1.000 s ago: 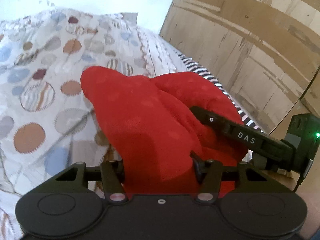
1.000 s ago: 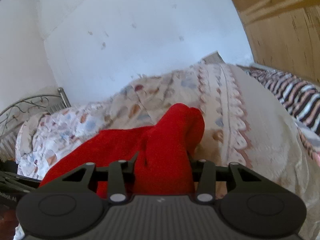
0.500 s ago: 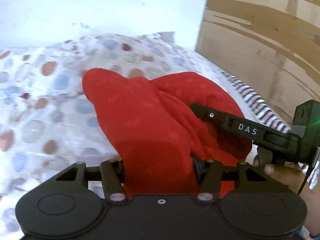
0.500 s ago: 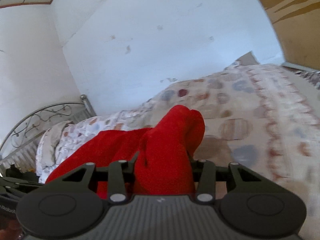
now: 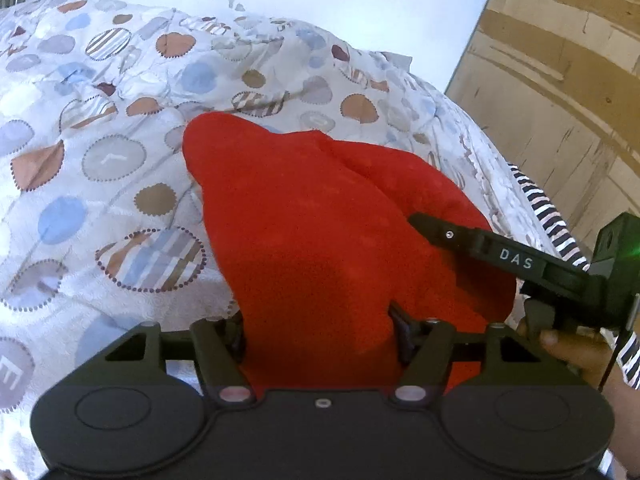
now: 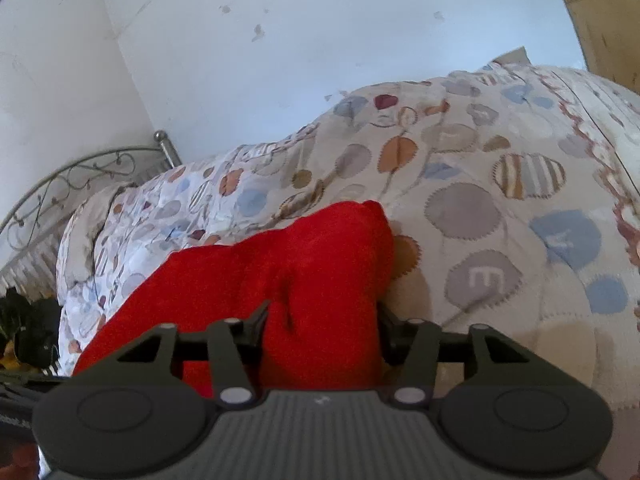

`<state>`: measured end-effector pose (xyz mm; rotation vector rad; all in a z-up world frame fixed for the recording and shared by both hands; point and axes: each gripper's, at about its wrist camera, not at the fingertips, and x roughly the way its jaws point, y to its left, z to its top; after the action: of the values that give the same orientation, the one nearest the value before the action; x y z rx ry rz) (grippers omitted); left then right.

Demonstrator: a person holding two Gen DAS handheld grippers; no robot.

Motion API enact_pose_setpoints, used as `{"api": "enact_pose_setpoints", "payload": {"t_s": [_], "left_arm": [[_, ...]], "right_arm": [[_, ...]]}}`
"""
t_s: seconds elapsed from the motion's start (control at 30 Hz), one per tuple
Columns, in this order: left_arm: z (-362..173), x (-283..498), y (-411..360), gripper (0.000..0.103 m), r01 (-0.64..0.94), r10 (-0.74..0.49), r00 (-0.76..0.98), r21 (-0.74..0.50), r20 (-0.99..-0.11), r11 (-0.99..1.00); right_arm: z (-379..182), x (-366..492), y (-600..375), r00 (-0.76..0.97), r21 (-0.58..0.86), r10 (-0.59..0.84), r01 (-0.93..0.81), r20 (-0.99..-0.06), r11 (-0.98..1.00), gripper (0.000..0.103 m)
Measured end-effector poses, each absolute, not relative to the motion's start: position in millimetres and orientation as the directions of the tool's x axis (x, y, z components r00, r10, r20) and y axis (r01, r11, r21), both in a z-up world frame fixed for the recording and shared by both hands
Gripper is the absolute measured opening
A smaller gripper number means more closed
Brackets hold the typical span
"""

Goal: Fold small clothes

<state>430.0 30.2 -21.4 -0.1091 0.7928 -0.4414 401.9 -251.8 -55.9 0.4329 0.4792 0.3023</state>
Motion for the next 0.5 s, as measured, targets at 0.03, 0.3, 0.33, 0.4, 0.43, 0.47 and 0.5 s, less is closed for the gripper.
{"api": "enact_pose_setpoints", "payload": {"t_s": [0.03, 0.3, 0.33, 0.4, 0.43, 0.47, 0.5], "left_arm": [[-21.5, 428.8, 26.4, 0.07, 0.347, -0.418, 0.62, -0.246, -0.664, 0.905], [-16.6, 415.1, 30.5, 0.093, 0.316, -0.358, 0.643, -0.192, -0.677, 0.929], [-15.1, 412.2, 33.0, 0.095, 0.306, -0.349, 0.649, -0.188, -0.676, 0.933], [-13.0, 406.2, 37.2, 0.096, 0.296, -0.345, 0.656, -0.191, -0.671, 0.936], [-11.7, 402.8, 38.8, 0.098, 0.29, -0.341, 0.659, -0.193, -0.671, 0.937], [-10.4, 399.3, 40.0, 0.1, 0.282, -0.334, 0.664, -0.19, -0.669, 0.941], [-9.2, 395.2, 40.7, 0.1, 0.273, -0.322, 0.672, -0.181, -0.667, 0.945]], "right_arm": [[-55.3, 400.6, -251.9, 0.847, 0.456, 0.373, -0.179, -0.38, 0.872, 0.062], [-46.8, 379.9, -246.8, 0.855, 0.337, 0.315, -0.178, -0.412, 0.925, 0.077], [-46.1, 376.1, -246.5, 0.857, 0.314, 0.303, -0.177, -0.417, 0.933, 0.079], [-44.3, 368.1, -245.2, 0.859, 0.266, 0.276, -0.171, -0.432, 0.949, 0.085], [-43.0, 363.1, -245.5, 0.861, 0.253, 0.267, -0.168, -0.433, 0.953, 0.085], [-41.7, 358.7, -246.1, 0.863, 0.246, 0.258, -0.162, -0.433, 0.956, 0.086], [-40.1, 354.8, -247.3, 0.863, 0.24, 0.254, -0.16, -0.436, 0.958, 0.091]]}}
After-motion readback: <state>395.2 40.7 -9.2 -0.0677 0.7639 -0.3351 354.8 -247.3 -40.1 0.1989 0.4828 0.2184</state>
